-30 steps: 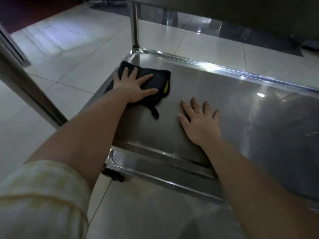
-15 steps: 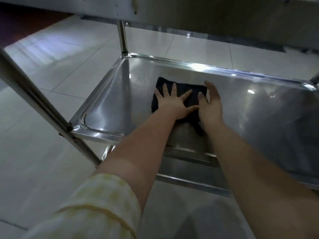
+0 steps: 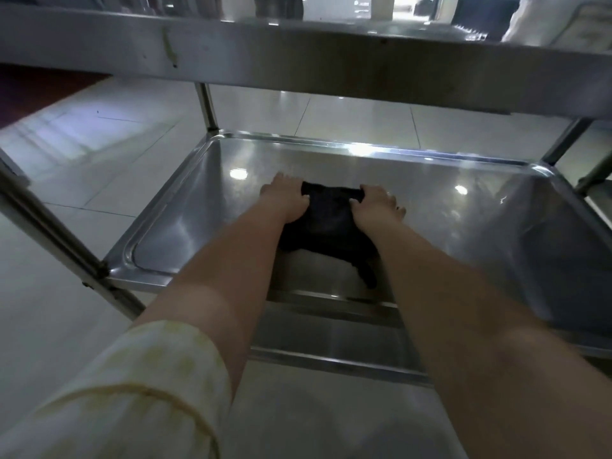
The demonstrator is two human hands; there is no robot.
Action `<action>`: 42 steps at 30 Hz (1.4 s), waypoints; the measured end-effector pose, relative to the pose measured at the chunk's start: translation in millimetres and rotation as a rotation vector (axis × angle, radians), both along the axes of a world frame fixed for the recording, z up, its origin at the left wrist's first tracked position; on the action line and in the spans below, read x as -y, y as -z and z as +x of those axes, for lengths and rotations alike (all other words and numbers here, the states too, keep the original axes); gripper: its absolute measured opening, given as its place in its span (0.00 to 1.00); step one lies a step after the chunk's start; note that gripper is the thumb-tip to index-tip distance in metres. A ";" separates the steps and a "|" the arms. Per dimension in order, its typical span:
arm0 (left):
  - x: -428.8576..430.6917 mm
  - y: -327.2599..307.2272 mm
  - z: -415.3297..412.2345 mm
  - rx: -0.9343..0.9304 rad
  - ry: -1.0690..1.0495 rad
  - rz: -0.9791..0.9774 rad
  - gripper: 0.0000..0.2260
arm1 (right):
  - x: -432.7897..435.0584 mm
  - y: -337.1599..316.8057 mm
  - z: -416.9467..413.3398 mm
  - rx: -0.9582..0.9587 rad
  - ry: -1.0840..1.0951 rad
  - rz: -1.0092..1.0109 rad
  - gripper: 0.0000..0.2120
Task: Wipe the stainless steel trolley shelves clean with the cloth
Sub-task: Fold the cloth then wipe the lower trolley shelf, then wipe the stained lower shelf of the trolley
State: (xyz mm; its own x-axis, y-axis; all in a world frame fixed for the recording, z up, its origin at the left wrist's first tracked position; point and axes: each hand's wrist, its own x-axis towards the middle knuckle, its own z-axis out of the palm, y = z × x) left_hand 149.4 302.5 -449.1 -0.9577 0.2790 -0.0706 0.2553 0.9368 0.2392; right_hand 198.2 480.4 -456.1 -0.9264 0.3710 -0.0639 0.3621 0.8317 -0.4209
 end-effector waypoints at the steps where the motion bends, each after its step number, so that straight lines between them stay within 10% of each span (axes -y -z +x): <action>1: -2.0 0.1 -0.6 -0.039 -0.013 0.064 0.21 | 0.8 -1.9 -2.8 0.011 -0.004 0.004 0.24; 7: -11.1 -11.9 7.8 -0.082 -0.146 0.414 0.20 | -1.6 -25.9 1.9 -0.078 -0.126 0.045 0.16; 18: 17.7 -87.2 92.0 -0.619 0.095 0.270 0.08 | -23.1 -92.8 95.7 -0.526 -0.244 -0.133 0.06; 38: -39.4 -80.9 267.4 -0.686 0.485 0.528 0.07 | -114.3 -108.7 310.4 -0.675 -0.373 -0.030 0.07; 42: -56.8 -25.0 282.9 -0.462 0.568 0.510 0.08 | -134.6 -46.3 341.3 -0.575 -0.349 -0.121 0.07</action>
State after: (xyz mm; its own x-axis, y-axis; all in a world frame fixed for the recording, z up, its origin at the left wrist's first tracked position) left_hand 432.3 359.3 -424.1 -0.5676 0.6124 0.5503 0.8227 0.4474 0.3507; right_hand 539.5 615.1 -409.8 -0.8897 0.0656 0.4519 -0.2276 0.7942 -0.5634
